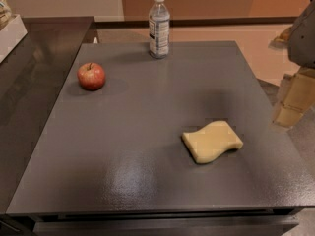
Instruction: Move sponge near blue plastic bottle
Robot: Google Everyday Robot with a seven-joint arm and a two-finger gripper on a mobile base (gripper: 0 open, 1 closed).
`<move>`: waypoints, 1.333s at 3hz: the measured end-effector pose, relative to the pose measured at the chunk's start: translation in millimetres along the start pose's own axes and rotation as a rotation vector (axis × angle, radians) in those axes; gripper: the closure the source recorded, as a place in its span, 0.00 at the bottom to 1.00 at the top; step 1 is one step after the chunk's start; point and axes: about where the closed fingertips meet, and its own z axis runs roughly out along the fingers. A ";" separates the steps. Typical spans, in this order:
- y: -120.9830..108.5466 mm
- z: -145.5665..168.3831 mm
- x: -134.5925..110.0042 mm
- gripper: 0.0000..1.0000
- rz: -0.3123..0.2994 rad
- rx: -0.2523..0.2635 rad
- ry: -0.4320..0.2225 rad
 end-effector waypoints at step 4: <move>10.7 34.6 -13.0 0.00 -0.099 -0.096 -0.091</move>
Offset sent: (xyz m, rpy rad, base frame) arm 0.0022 0.0019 -0.0089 0.0112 0.0260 0.0538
